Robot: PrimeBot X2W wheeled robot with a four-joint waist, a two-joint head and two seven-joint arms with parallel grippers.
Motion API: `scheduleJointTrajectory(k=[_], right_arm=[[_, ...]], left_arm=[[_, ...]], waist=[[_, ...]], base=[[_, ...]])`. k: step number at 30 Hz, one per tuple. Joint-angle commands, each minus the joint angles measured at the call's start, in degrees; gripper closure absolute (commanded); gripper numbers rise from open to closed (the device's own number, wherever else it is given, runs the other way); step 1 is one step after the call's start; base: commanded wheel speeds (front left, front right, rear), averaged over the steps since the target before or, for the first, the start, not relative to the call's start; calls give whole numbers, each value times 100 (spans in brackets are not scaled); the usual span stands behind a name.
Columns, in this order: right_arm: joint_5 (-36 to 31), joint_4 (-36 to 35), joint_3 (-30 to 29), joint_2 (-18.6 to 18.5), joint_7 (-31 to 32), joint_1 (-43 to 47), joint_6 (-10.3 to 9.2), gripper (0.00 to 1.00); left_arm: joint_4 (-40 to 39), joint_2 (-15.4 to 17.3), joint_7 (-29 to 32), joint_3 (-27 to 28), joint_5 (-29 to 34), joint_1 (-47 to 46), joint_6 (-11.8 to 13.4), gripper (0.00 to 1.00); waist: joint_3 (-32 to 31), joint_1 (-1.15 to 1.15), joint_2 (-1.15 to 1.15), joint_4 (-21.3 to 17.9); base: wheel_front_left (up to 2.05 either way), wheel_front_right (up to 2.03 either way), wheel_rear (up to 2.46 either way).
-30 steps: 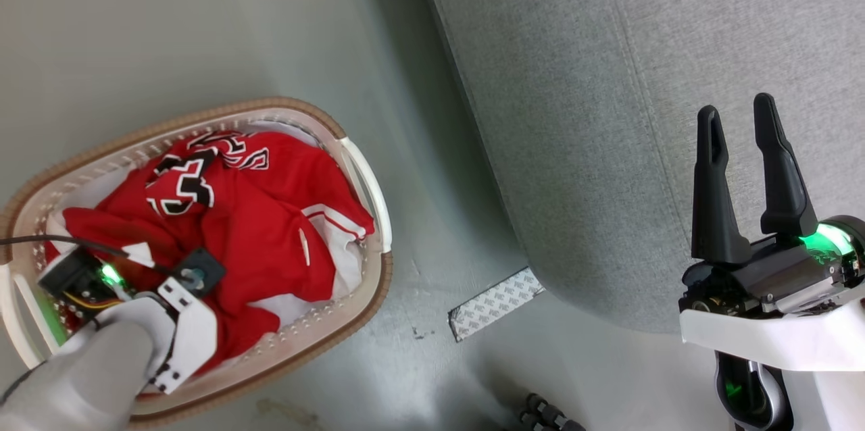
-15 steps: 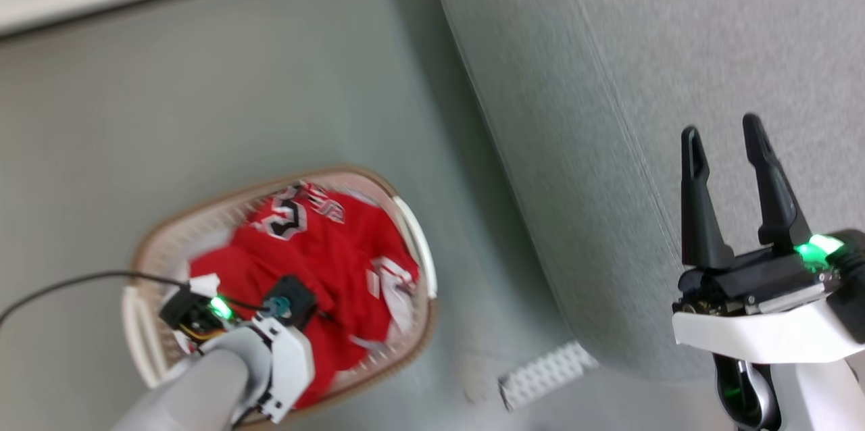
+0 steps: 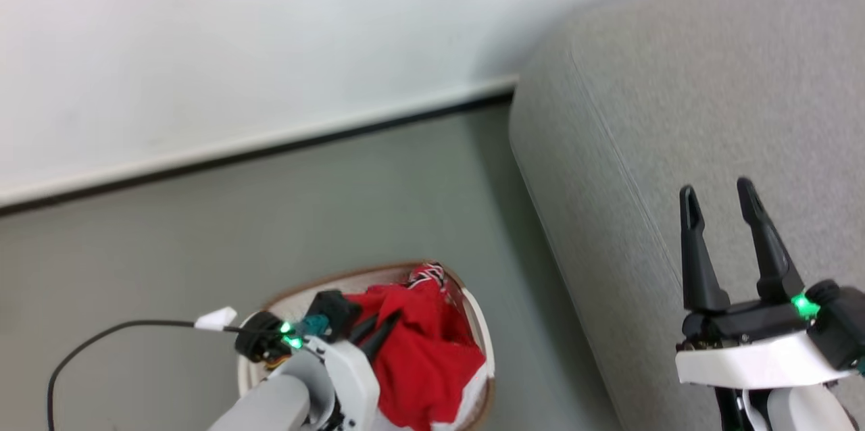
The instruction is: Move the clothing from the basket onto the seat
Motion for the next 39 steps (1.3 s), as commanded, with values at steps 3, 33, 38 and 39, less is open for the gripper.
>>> scheduleJointTrajectory(k=[3,33,38,39], right_arm=[[-60,126,-47,-23,4,237,-12,0],[-64,468,170,-21,5,759,-12,0],[-40,448,209,-22,5,783,-12,0],[-40,449,215,-21,5,782,-12,0]], left_arm=[[-566,53,-17,291,-77,204,10,100],[-3513,264,159,1759,-265,20,388,100],[-3646,319,192,1779,-298,83,452,100],[-3661,323,194,1779,-300,96,453,100]], waist=[[-736,1,0,472],[-1526,1,0,994],[-1513,1,0,965],[-1508,1,0,963]], base=[[0,0,0],[0,0,0],[0,0,0],[0,0,0]])
